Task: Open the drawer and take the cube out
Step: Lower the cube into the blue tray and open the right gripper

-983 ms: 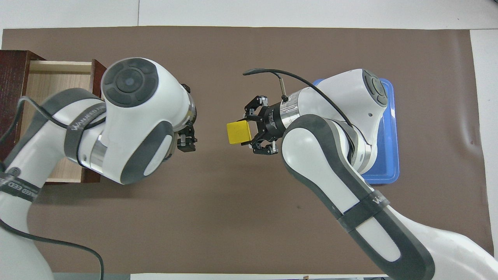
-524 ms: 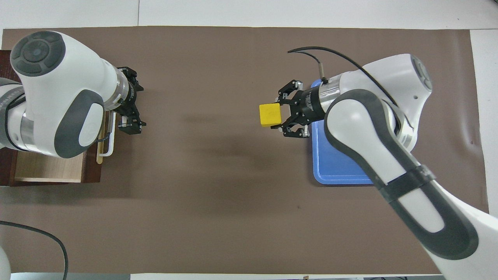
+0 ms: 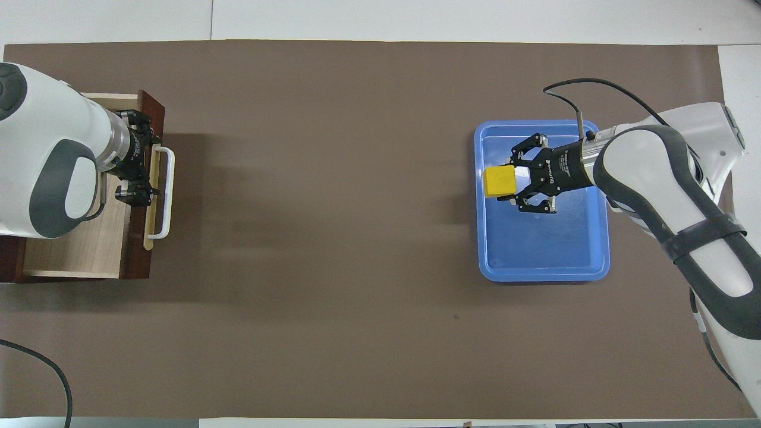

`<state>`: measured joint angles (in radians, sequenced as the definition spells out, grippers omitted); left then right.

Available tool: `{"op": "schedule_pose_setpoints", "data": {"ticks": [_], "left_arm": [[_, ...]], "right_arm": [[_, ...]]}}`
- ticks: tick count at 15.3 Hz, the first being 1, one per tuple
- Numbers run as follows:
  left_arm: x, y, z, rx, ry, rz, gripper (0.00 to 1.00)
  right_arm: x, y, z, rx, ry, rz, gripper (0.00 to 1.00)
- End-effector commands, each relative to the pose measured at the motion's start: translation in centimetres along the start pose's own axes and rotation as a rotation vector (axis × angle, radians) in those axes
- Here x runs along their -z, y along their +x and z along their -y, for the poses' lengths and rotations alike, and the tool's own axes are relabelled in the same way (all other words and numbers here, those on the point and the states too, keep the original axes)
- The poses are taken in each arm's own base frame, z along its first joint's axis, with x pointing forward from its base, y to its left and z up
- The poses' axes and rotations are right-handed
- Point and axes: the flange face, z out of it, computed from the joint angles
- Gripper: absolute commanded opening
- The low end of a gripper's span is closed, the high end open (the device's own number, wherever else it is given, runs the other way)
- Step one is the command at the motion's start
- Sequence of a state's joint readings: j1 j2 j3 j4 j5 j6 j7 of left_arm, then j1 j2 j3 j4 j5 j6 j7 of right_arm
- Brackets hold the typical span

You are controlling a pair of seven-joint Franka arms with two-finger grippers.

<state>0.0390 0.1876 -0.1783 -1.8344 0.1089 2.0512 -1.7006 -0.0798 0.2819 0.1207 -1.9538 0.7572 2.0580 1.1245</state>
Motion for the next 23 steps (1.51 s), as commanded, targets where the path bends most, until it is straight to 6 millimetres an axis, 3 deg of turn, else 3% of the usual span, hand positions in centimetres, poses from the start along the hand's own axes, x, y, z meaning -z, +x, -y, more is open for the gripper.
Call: {"op": "schedule_pose_setpoints", "data": {"ticks": [1, 4, 7, 9, 12, 16, 19, 21, 23], "left_arm": [[-0.4, 5.6, 0.3, -0.012, 0.0, -0.041, 1.0], [0.0, 6.8, 0.1, -0.045, -0.002, -0.042, 1.0], [-0.1, 7.2, 0.1, -0.058, 0.002, -0.043, 1.0], [-0.3, 9.9, 0.3, -0.09, 0.007, -0.044, 1.0], [-0.4, 12.9, 0.6, -0.102, 0.002, -0.047, 1.0], [-0.6, 14.3, 0.9, -0.125, 0.004, -0.048, 1.0], [-0.7, 13.9, 1.0, -0.13, 0.008, -0.047, 1.0], [-0.6, 15.9, 1.1, -0.147, -0.009, -0.052, 1.0], [-0.7, 17.4, 1.4, -0.175, -0.006, -0.052, 1.0]], "right_arm": [[0.8, 1.7, -2.8, 0.039, -0.015, -0.013, 0.0], [0.5, 4.8, -5.8, 0.089, -0.031, -0.015, 0.0], [0.4, 6.0, -6.8, 0.068, -0.02, -0.02, 0.0], [-0.5, 6.9, -8.0, 0.038, 0.01, -0.038, 0.0], [-2.3, 6.6, -9.2, 0.041, 0.037, -0.036, 0.0], [-3.2, 6.0, -9.6, 0.062, 0.03, -0.04, 0.0], [-3.7, 6.2, -10.1, 0.076, 0.021, -0.045, 0.0], [-3.7, 6.1, -10.1, 0.078, 0.021, -0.046, 0.0], [-3.6, 6.2, -10.1, 0.077, 0.024, -0.047, 0.43]]}}
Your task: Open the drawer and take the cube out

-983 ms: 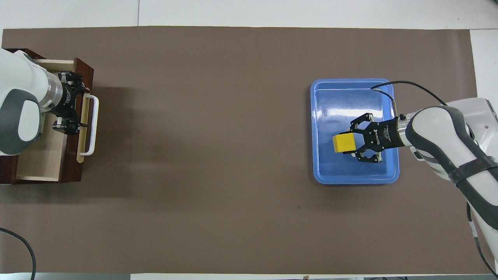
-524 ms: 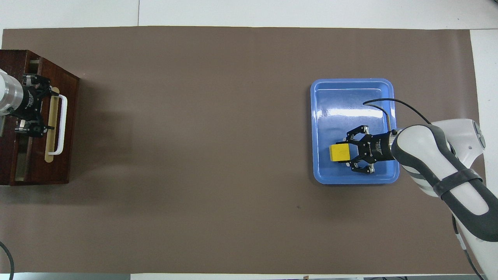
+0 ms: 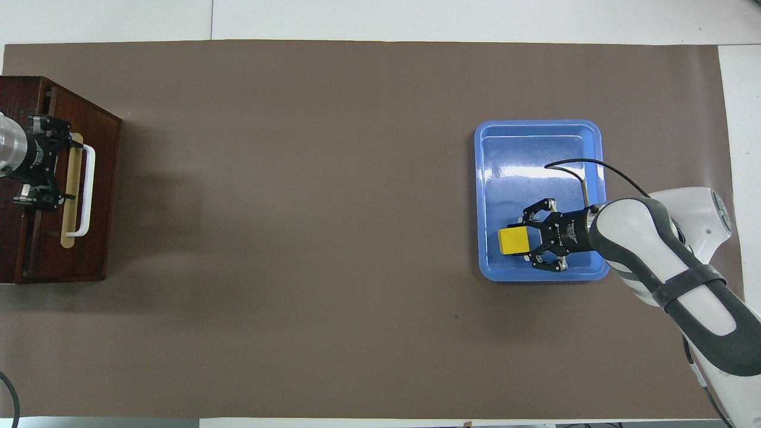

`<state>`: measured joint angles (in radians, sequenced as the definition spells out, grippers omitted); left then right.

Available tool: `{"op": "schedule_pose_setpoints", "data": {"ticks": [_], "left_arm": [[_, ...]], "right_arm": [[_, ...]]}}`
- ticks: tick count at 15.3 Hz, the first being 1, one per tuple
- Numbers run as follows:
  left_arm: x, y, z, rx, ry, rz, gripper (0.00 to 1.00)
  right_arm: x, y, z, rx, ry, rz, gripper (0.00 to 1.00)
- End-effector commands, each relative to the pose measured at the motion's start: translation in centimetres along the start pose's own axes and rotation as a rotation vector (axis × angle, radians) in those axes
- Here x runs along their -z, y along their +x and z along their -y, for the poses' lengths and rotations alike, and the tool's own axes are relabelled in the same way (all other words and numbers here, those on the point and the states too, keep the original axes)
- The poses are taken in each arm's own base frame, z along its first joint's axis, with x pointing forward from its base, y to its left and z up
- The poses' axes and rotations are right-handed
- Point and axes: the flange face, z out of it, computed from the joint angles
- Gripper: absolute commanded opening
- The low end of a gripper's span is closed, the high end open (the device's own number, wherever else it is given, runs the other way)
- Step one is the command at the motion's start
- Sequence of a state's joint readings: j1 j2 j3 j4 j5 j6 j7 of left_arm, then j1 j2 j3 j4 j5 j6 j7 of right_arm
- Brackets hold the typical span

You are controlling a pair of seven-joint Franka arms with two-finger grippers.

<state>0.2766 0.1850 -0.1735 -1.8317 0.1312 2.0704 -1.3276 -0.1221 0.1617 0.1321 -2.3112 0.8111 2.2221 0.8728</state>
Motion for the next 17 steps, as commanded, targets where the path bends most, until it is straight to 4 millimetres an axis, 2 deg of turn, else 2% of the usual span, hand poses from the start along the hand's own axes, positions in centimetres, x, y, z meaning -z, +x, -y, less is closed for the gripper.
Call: {"op": "schedule_pose_setpoints", "data": {"ticks": [1, 2, 5, 7, 9, 10, 12, 14, 17], "left_arm": [[-0.4, 2.2, 1.1, -0.037, 0.002, -0.02, 1.0], [-0.4, 1.6, 1.0, -0.046, 0.009, -0.017, 1.0], [-0.4, -0.3, 0.8, -0.08, 0.042, 0.009, 1.0], [0.0, -2.7, 0.3, -0.109, 0.053, 0.013, 1.0], [0.1, -4.2, 0.0, -0.128, 0.054, 0.014, 1.0], [0.9, -5.4, -0.4, -0.152, 0.046, 0.01, 1.0], [3.6, -6.6, -0.6, -0.187, 0.02, -0.004, 1.0], [5.4, -9.5, -0.8, -0.278, 0.043, 0.0, 1.0], [8.1, -12.5, 0.4, -0.562, 0.075, 0.006, 1.0]], "right_arm": [[0.5, -0.3, -0.6, 0.019, 0.038, -0.001, 0.8], [0.5, -0.3, -0.6, 0.019, 0.038, -0.001, 1.0], [0.6, -0.4, -0.4, 0.02, 0.041, -0.001, 1.0], [0.8, -0.5, -0.2, 0.019, 0.039, 0.003, 1.0], [1.5, -1.2, 0.5, 0.026, 0.038, 0.018, 1.0], [2.1, -1.9, 1.0, 0.034, 0.024, 0.035, 1.0], [4.5, -3.9, 2.3, 0.077, -0.011, 0.034, 1.0], [7.5, -5.9, 3.8, 0.14, -0.042, 0.014, 1.0], [12.8, -9.6, 6.2, 0.295, -0.109, -0.05, 1.0]]}}
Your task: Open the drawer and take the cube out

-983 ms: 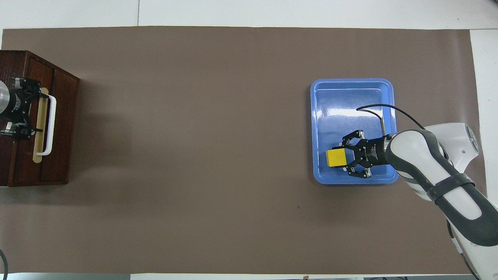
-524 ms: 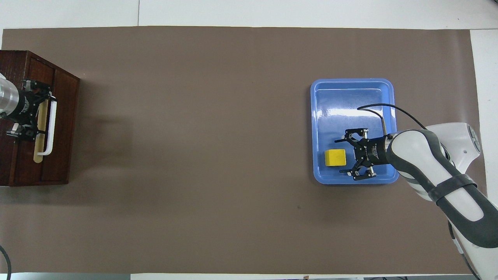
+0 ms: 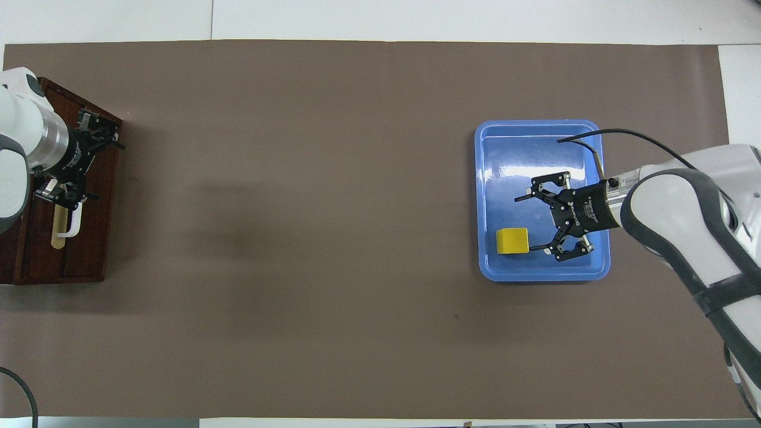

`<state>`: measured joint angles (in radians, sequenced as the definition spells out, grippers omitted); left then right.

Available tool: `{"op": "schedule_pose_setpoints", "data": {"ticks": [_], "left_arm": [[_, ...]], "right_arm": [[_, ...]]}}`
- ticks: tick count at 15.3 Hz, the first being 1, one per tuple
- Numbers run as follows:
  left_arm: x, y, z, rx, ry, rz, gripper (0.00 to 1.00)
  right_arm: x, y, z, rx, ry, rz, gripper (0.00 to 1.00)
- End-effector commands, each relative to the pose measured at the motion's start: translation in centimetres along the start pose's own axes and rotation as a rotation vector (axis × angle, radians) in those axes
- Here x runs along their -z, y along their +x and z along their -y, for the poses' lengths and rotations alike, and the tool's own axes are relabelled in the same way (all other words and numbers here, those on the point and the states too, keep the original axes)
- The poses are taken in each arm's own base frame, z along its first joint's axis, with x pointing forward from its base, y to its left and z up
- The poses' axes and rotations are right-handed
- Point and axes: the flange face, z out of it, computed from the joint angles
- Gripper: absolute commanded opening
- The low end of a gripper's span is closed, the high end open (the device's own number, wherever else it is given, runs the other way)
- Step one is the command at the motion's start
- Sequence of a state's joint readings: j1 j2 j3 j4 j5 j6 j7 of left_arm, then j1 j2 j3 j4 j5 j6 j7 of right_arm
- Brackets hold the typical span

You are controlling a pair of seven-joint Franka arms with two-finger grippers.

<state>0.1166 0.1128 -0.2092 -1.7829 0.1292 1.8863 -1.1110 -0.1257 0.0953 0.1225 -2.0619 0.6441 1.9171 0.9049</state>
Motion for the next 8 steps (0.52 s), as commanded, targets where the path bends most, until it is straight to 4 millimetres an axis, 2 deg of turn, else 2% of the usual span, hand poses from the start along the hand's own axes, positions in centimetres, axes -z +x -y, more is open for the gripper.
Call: {"op": "schedule_pose_setpoints", "data": {"ticks": [1, 3, 5, 8], "left_arm": [[2.1, -2.4, 0.8, -0.264, 0.056, 0.016, 1.0], [3.1, -3.8, 1.3, -0.444, 0.084, 0.047, 1.0], [4.3, -4.5, 2.5, -0.589, 0.062, 0.088, 1.0], [4.5, -5.7, 3.1, -0.702, 0.078, 0.137, 1.0]], "right_arm": [[5.5, -2.8, 2.3, 0.139, -0.078, -0.086, 1.0], [8.3, -4.6, 3.0, 0.326, -0.144, -0.155, 1.0], [10.9, -6.0, 2.4, 0.578, -0.21, -0.249, 1.0], [13.9, -7.2, 1.6, 0.957, -0.28, -0.317, 1.0]]}}
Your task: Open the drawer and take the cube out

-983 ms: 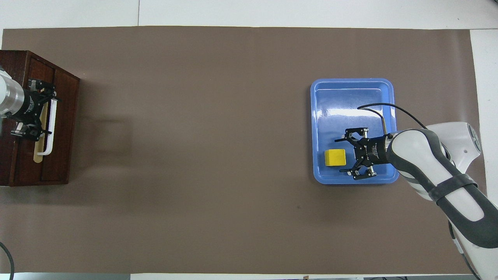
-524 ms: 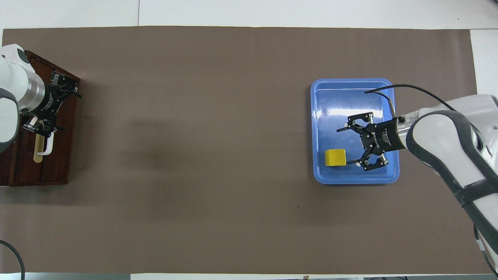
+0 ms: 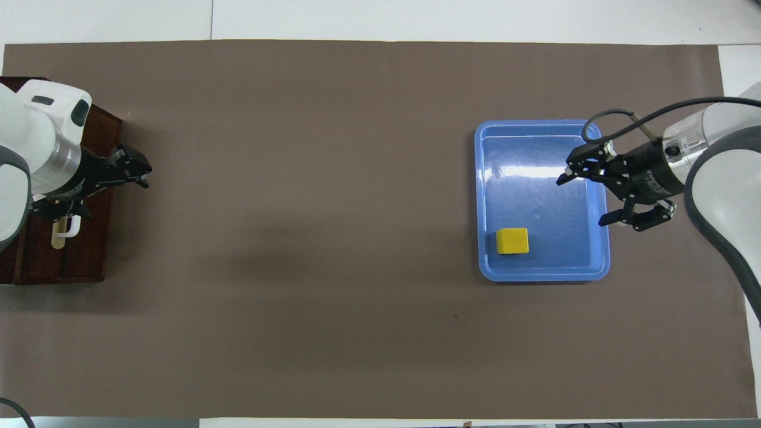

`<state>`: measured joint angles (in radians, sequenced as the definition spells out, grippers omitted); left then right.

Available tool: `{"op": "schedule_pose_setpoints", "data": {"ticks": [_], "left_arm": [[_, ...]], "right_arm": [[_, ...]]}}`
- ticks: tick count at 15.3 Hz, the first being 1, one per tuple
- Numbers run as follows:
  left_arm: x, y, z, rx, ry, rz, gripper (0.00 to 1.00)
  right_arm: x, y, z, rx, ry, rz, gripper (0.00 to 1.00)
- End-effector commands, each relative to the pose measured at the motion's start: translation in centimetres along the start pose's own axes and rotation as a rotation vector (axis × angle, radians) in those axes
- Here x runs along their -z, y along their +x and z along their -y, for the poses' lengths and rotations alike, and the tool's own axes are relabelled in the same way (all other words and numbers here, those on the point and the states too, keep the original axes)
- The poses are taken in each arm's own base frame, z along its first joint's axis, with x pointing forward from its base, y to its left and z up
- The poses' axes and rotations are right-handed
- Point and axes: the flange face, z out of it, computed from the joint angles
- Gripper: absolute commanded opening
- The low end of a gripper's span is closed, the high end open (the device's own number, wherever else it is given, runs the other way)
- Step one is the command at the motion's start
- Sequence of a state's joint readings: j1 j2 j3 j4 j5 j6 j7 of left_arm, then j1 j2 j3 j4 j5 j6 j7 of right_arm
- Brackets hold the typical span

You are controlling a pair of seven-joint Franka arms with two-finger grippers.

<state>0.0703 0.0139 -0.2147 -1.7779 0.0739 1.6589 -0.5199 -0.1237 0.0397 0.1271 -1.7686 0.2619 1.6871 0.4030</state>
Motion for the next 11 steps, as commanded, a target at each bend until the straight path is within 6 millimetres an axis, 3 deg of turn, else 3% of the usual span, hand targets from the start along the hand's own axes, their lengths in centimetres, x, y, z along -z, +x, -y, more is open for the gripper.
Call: {"op": "schedule_pose_setpoints", "data": {"ticks": [1, 4, 8, 11], "left_arm": [[0.1, -1.4, -0.2, -0.114, -0.011, 0.035, 1.0], [0.6, -1.2, -0.3, -0.22, -0.063, 0.07, 1.0], [0.3, -1.1, 0.1, -0.288, -0.054, 0.101, 1.0], [4.4, -1.2, 0.2, -0.334, -0.062, 0.09, 1.0]], "right_arm": [[2.9, -1.0, -0.7, 0.317, -0.063, -0.069, 1.0], [6.5, -3.0, -1.3, 0.487, -0.159, -0.112, 1.0], [10.2, -4.9, -1.6, 0.539, -0.219, -0.062, 1.0], [9.9, -4.3, -1.5, 0.568, -0.28, -0.074, 1.0]]}}
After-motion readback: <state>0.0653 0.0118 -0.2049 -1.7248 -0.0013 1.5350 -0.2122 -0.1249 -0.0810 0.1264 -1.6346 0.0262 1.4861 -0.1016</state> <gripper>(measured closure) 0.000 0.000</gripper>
